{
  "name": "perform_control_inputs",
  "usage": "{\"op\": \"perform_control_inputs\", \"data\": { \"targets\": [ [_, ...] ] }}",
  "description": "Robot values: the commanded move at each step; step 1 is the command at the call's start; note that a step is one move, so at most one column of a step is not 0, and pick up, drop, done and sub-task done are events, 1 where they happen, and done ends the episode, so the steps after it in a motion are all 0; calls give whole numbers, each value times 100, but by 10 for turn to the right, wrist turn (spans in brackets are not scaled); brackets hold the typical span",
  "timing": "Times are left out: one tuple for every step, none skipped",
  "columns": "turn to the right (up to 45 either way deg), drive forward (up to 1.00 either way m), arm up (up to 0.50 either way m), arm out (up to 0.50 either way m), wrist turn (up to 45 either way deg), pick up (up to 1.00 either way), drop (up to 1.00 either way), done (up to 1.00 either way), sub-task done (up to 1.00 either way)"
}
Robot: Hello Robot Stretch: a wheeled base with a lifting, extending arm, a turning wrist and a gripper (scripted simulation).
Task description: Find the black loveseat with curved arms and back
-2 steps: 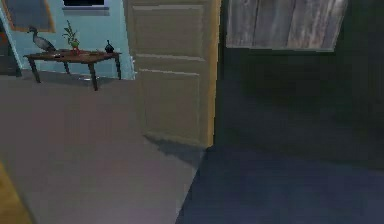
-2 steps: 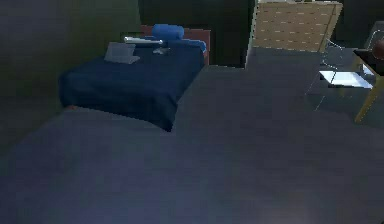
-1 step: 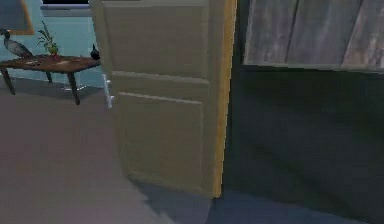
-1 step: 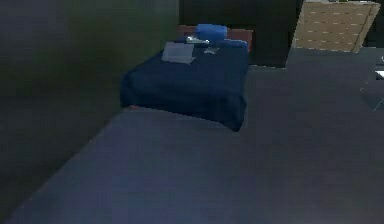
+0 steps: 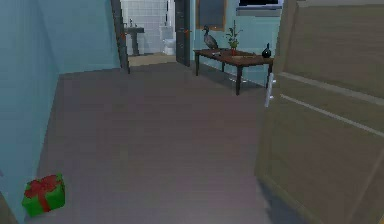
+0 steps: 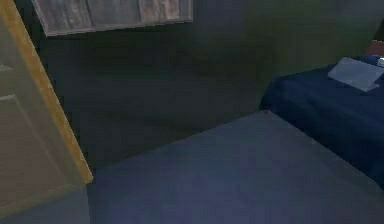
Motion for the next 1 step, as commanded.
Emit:
{"op": "perform_control_inputs", "data": {
  "targets": [
    [-120,0,0,0,0,0,0,0,0]
  ]
}}
